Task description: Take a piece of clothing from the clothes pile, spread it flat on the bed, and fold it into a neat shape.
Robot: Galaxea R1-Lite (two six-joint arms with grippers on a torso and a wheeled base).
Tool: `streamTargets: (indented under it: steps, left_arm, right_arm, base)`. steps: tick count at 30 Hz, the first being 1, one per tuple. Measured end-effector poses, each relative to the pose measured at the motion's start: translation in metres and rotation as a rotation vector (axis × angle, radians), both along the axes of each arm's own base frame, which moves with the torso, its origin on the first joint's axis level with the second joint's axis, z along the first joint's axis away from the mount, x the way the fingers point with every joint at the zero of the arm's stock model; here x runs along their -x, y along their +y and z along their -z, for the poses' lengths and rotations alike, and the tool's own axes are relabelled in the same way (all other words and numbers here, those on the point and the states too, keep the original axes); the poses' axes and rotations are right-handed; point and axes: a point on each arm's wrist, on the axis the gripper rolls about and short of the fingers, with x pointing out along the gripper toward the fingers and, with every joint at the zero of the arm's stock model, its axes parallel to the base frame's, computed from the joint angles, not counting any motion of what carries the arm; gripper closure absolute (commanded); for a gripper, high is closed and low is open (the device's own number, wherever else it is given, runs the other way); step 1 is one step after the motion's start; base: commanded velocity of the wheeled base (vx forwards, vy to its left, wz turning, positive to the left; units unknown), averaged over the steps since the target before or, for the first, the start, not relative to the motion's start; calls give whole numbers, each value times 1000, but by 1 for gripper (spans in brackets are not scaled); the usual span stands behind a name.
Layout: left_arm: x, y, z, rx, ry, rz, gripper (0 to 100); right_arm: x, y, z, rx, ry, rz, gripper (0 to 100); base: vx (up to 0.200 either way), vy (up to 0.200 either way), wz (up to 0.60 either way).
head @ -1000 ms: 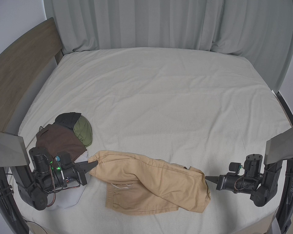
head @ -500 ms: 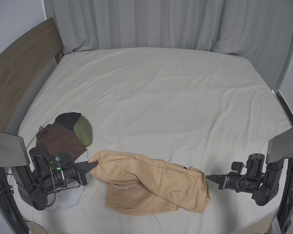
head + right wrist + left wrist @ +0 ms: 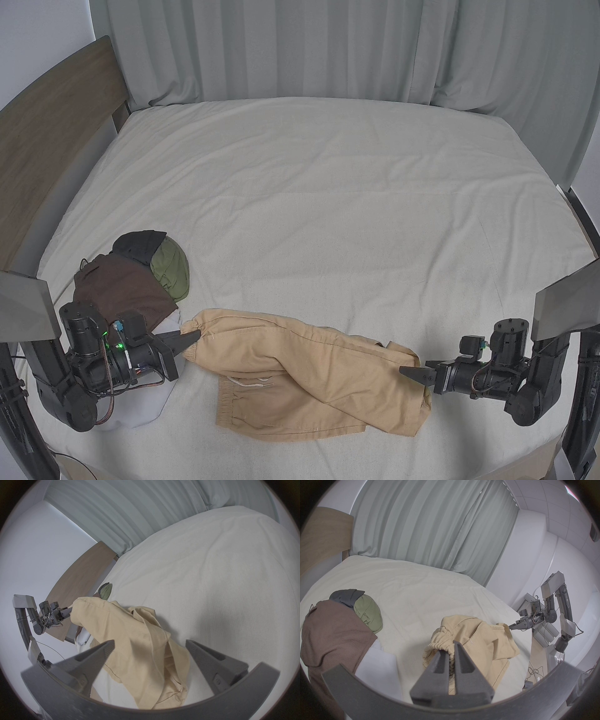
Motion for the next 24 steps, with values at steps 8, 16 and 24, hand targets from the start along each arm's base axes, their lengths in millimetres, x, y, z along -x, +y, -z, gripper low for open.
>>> streamTargets:
  steps: [8, 16, 24]
  left_arm:
    - [0, 1, 0, 0, 0, -3, 100]
    - [-1, 2, 0, 0, -2, -7, 100]
    - [-1, 2, 1, 0, 2, -7, 100]
  right_arm:
    - [-4, 1, 7, 5, 11, 4, 100]
    - [-2, -4, 3, -18, 14, -15, 100]
    - [4, -18, -19, -120, -20, -118, 100]
  base:
    - [0, 0, 0]
    - [0, 0, 0]
    - [0, 0, 0]
